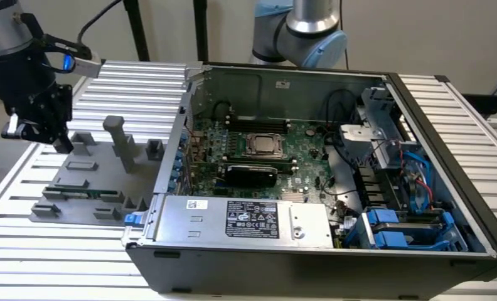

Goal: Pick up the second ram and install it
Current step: 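Pick up the second ram and move it above second insertion slot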

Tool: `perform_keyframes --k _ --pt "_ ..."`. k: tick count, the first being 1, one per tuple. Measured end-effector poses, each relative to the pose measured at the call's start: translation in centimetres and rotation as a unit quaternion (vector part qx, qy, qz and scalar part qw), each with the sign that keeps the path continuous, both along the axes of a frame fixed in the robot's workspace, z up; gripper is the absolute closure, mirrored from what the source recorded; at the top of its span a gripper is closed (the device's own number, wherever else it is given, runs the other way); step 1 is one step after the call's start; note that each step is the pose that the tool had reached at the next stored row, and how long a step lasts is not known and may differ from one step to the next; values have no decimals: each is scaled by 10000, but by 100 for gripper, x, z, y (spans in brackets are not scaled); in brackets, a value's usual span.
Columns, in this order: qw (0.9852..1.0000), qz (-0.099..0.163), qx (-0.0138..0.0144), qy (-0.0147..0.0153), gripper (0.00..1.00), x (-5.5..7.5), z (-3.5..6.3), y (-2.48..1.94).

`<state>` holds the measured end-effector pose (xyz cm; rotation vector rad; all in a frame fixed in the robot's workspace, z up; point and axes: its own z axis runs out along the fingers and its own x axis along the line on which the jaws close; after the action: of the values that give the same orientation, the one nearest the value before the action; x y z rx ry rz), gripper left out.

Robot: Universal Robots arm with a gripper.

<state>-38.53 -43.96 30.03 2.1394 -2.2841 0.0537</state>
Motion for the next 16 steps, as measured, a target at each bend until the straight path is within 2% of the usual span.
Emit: perform_keyframes --k 2,3,8,16 --pt "10000 6 1 4 100 10 -22 -17" --pt "10000 8 1 8 0 13 -35 -24" --pt "10000 17 1 38 0 28 -119 -52" --pt "10000 21 1 50 0 33 -265 -87"
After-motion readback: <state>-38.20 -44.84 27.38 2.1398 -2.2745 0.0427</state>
